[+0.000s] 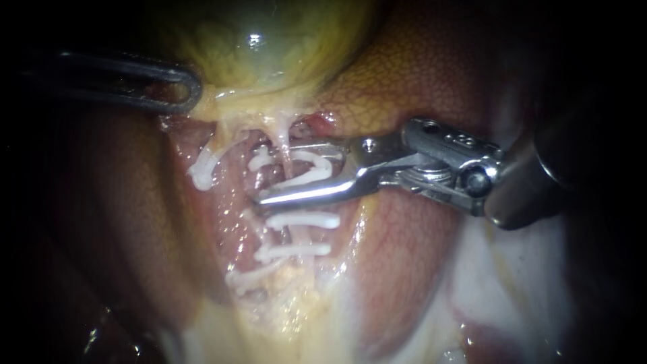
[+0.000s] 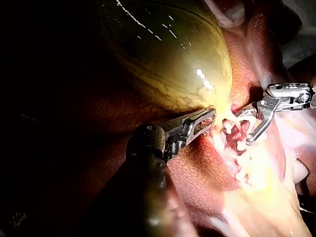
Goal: Clipping third clip right tube
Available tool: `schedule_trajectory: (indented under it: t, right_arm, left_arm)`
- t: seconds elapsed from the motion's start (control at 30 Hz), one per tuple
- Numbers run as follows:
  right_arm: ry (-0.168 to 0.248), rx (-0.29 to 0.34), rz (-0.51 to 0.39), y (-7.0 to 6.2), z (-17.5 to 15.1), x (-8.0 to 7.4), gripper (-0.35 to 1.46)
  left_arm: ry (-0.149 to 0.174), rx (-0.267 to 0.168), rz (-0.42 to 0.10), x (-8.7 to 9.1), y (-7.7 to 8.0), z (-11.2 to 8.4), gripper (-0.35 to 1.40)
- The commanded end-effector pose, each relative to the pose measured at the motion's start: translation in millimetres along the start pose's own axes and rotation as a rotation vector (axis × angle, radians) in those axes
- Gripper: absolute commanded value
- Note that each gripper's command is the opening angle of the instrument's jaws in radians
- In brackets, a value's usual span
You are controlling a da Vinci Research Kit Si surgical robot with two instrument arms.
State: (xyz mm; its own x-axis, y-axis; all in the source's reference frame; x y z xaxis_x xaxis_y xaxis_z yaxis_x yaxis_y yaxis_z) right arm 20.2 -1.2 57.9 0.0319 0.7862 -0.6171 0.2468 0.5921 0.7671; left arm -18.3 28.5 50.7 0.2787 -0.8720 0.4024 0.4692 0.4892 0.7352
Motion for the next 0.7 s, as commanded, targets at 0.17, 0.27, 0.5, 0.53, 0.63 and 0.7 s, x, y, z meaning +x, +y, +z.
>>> schedule_trajectory:
  t: [0.17,0.27,0.5,0.53,0.63,0.7]
  right_arm:
    - [0.025,0.044,0.006,-0.8,0.2,1.2,0.42]
    - [0.043,0.045,0.012,-1.2,0.4,2.3,0.39]
    - [0.063,0.001,0.045,-1.4,0.3,4.0,0.27]
    - [0.065,-0.005,0.051,-1.3,0.3,4.1,0.24]
    - [0.068,-0.010,0.080,-1.1,0.2,4.0,0.13]
    - [0.068,-0.010,0.092,-1.0,0.1,4.0,0.03]
  left_arm:
    - [0.000,0.000,0.000,0.0,0.0,0.0,-0.35]
    - [0.000,0.000,0.000,0.0,0.0,0.0,-0.35]
    - [0.000,0.000,0.000,0.0,0.0,0.0,-0.35]
    - [0.000,0.000,0.000,0.0,0.0,0.0,-0.35]
    - [0.000,0.000,0.000,0.0,0.0,0.0,-0.35]
    - [0.000,0.000,0.000,0.0,0.0,0.0,-0.35]
